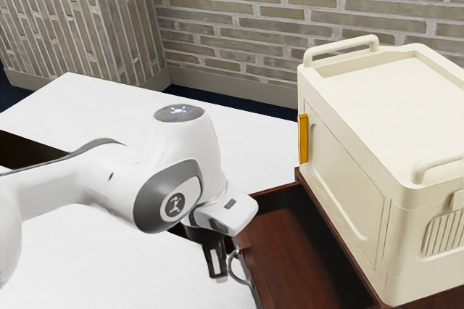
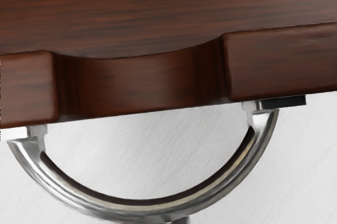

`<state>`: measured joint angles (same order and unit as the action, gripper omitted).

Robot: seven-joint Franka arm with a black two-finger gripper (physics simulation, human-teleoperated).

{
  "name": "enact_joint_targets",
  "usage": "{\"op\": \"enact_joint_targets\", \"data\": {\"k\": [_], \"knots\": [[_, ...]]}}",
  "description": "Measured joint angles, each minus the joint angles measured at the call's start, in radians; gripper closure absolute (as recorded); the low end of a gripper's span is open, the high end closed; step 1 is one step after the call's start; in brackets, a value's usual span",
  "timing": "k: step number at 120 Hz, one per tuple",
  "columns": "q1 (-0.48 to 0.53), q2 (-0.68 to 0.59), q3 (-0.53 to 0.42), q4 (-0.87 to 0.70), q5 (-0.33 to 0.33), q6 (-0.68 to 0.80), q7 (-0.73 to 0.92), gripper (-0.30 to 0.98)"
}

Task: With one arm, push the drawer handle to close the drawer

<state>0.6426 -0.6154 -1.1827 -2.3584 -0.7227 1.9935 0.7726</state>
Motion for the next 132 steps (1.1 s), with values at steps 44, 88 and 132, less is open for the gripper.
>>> {"op": "enact_joint_targets", "data": {"k": [44, 88, 132], "knots": [[0.18, 0.017, -0.174, 0.12, -0.031, 0.003, 0.011, 0.78], [0.424, 0.016, -0.386, 0.266, -0.1, 0.003, 0.01, 0.79], [0.542, 0.007, -0.491, 0.367, -0.144, 0.002, 0.006, 0.79]]}}
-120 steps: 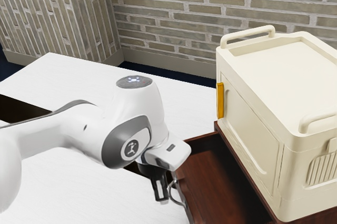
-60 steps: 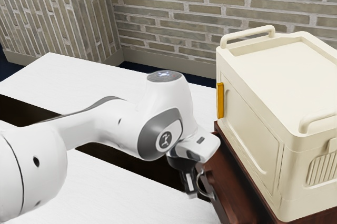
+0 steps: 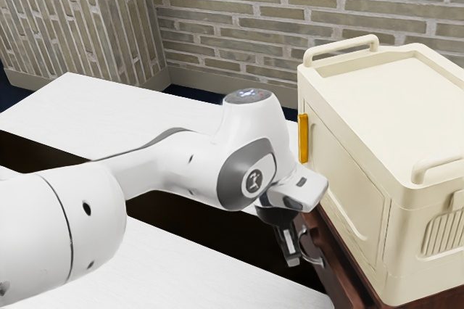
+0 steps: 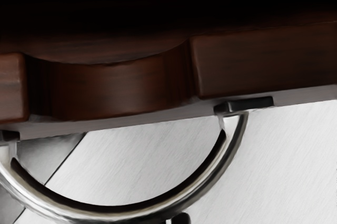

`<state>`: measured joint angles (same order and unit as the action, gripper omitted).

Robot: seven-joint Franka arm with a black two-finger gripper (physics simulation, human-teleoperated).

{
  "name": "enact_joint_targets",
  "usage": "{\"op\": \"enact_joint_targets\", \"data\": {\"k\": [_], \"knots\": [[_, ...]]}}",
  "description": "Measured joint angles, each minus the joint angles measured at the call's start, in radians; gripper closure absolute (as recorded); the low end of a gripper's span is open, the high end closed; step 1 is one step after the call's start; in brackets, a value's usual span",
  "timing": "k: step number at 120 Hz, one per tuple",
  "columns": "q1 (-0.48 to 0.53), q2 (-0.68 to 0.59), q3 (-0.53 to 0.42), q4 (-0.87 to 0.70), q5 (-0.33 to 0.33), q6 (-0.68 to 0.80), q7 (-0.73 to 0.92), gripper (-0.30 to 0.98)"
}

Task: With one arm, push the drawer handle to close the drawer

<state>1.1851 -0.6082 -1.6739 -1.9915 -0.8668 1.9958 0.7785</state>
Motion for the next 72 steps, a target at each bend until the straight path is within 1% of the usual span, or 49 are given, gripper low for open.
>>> {"op": "enact_joint_targets", "data": {"k": [17, 33, 72], "knots": [[0.043, -0.011, -0.044, 0.041, -0.024, 0.0, -0.005, 0.78], [0.059, -0.015, -0.07, 0.074, -0.047, 0.0, -0.011, 0.78], [0.065, -0.025, -0.079, 0.085, -0.087, 0.0, -0.021, 0.79]]}}
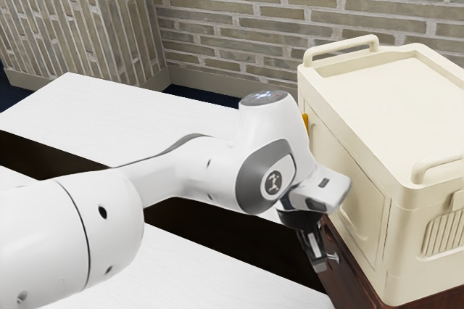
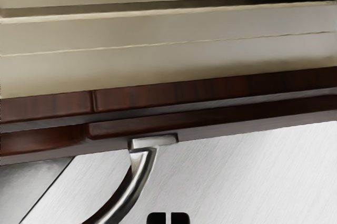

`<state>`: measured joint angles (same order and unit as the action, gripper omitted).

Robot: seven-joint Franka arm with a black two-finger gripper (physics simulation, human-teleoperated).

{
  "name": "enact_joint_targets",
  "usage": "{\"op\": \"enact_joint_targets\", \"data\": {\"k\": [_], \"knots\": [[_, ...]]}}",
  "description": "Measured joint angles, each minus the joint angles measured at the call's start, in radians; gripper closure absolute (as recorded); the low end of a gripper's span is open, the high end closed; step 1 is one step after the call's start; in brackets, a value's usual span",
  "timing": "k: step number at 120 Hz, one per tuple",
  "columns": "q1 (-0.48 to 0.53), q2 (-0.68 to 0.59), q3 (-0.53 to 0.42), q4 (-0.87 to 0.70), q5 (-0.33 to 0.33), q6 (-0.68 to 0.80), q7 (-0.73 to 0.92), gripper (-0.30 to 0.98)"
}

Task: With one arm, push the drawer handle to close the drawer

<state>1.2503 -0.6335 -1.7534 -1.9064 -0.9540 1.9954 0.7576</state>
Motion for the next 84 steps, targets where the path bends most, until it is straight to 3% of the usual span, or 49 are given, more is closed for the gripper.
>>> {"op": "enact_joint_targets", "data": {"k": [41, 49, 57, 63, 69, 75, 84], "knots": [[0.023, -0.019, -0.018, 0.012, -0.038, 0.006, 0.102, 0.8], [-0.022, -0.02, 0.001, -0.001, -0.029, 0.004, 0.091, 0.79], [-0.224, -0.011, 0.171, -0.099, -0.018, 0.001, 0.075, 0.79], [-0.417, 0.002, 0.36, -0.155, 0.037, -0.019, 0.056, 0.79], [-0.63, 0.062, 0.585, -0.098, 0.187, -0.09, 0.032, 0.78], [-0.745, 0.105, 0.769, 0.019, 0.338, -0.208, 0.011, 0.68], [-0.859, 0.116, 0.922, 0.105, 0.475, -0.371, -0.009, 0.51]]}}
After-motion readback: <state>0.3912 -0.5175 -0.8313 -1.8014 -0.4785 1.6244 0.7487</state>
